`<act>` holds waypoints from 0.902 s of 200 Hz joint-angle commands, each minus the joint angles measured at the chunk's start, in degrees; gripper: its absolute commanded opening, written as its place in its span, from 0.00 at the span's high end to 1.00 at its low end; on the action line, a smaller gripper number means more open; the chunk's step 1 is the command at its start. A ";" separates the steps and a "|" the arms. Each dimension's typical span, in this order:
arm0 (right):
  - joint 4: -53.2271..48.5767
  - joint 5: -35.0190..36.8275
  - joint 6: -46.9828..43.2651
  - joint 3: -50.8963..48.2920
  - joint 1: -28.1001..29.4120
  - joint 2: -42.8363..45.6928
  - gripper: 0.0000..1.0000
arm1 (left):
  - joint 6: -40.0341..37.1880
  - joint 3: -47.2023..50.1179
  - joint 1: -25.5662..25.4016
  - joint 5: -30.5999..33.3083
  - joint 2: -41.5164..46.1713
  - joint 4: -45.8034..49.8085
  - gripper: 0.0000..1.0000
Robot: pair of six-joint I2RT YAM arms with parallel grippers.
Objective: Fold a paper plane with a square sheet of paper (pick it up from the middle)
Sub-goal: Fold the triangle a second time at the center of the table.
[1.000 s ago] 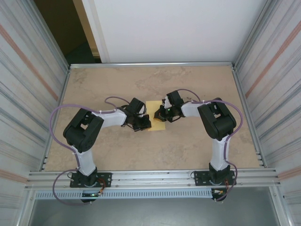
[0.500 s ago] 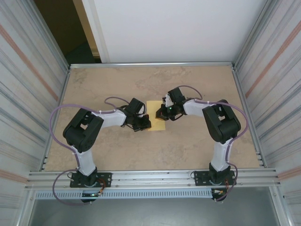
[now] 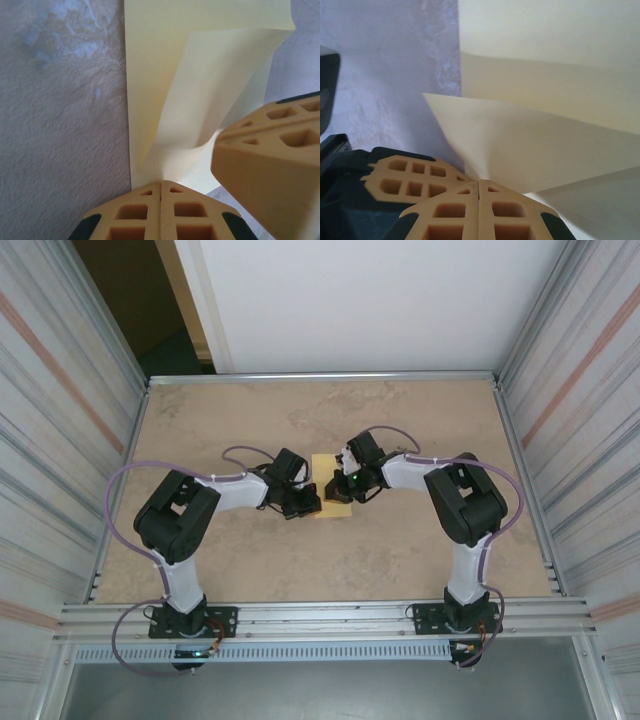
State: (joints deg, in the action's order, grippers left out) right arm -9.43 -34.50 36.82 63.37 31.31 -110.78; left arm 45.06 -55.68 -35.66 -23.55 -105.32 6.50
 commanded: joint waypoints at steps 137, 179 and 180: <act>-2.95 1.63 -0.08 1.82 -0.11 -5.17 1.00 | -1.56 -0.32 0.08 0.49 4.45 2.83 1.00; -3.29 1.68 0.00 2.19 -0.02 -5.62 1.00 | -0.94 -0.74 0.03 -0.65 2.22 1.29 1.00; -3.30 1.70 0.01 2.19 -0.02 -5.60 1.00 | -0.94 -0.70 0.04 -0.68 2.18 1.26 1.00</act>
State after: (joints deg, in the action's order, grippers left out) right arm -9.56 -35.62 36.82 64.97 31.38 -114.30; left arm 44.86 -55.72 -35.68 -23.14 -102.96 7.57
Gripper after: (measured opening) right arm 0.062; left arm 0.049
